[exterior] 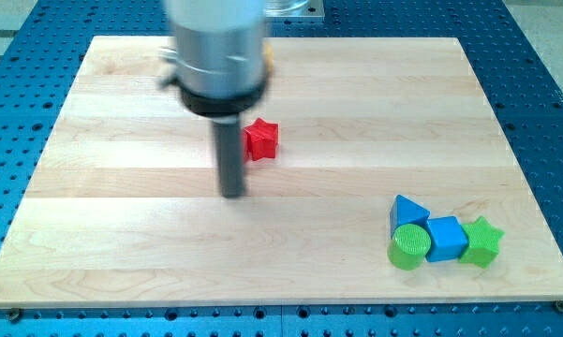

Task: Slide the red star towards the triangle

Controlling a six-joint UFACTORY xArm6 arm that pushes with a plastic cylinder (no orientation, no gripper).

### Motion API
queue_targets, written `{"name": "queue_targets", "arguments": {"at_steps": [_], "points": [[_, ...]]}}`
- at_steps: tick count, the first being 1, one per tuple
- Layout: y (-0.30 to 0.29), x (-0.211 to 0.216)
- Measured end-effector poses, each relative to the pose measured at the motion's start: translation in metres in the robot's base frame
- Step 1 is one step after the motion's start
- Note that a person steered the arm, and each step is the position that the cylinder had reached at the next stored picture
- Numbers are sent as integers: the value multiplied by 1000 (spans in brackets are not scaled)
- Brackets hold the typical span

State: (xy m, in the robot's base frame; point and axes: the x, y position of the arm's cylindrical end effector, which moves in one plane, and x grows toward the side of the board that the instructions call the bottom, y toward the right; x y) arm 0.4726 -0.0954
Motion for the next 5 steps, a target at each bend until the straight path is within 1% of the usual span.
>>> {"name": "queue_targets", "arguments": {"at_steps": [1, 2, 4, 5], "points": [[-20, -34], [40, -37], [50, -98], [120, -57]]}}
